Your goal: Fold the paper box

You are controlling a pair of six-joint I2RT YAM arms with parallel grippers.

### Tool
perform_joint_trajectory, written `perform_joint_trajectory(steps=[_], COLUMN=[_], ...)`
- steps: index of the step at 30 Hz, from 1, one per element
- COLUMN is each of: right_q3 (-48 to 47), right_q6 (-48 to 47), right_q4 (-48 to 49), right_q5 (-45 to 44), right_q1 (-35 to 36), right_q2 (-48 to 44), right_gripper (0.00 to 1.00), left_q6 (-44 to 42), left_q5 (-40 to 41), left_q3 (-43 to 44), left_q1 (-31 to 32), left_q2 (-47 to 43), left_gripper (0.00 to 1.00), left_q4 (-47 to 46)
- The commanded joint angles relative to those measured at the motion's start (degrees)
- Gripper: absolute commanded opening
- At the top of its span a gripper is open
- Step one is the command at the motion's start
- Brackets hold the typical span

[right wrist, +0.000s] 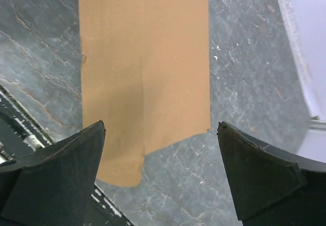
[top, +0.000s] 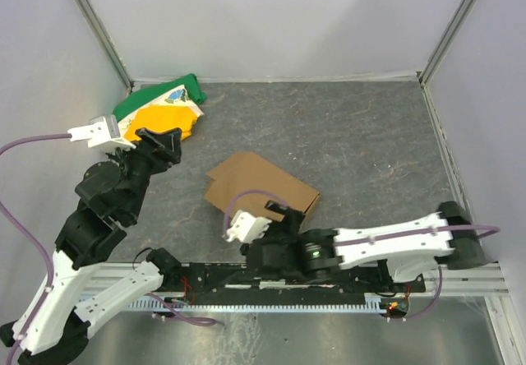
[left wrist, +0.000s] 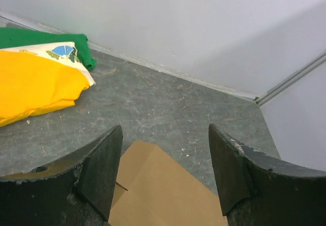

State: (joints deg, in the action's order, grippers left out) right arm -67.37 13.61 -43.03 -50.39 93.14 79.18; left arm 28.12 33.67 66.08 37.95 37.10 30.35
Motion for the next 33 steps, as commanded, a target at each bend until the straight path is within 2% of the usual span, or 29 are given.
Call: perform_joint_trajectory(steps=[1,5,10,17,20,26,29,32,33], right_q3=[-2.65,-2.47,-2.17,-5.29,-6.42,-7.51,-7.44,-6.49,-6.01], right_q6=[-6.11,-4.24,-1.98,0.02,0.81,5.17,7.48,9.38,9.45], right_q4=[5.45,6.66,7.32,3.63,2.49,-1.02,-2.54,-3.68,-3.38], right_q5=[-7.16,-6.68,-6.4,-9.37,-12.44,-24.14,-24.79,-24.71,-24.41], right_q1=[2.31,3.65,4.37,5.11,6.14,5.38,3.09,0.16,-0.53], right_q2=[8.53,12.9,14.05,20.2,22.62,26.29,25.55,23.1,21.56], right_gripper=[1.0,1.0,1.0,1.0,1.0,1.0,0.92,0.67,0.62], left_q6=[-1.38,-0.72,-0.78,-0.7,-0.52,-0.28,-0.34,-0.5,-0.58], left_q5=[-3.71,-4.89,-4.97,-5.66,-5.92,-6.49,-6.99,-6.99,-7.02], left_q3=[-0.38,-2.85,-3.93,-5.27,-5.89,-6.73,-6.97,-7.32,-7.44], left_q1=[-0.18,-0.16,-0.16,-0.14,-0.16,-0.12,-0.17,-0.15,-0.16], left_q2=[-0.24,-1.48,-1.97,-1.66,-1.81,-1.68,-1.47,-1.34,-1.29], left_gripper=[0.75,0.75,0.75,0.75,0.75,0.75,0.75,0.75,0.76], left_q4=[3.71,4.06,4.02,3.35,3.32,3.14,3.14,3.15,3.18])
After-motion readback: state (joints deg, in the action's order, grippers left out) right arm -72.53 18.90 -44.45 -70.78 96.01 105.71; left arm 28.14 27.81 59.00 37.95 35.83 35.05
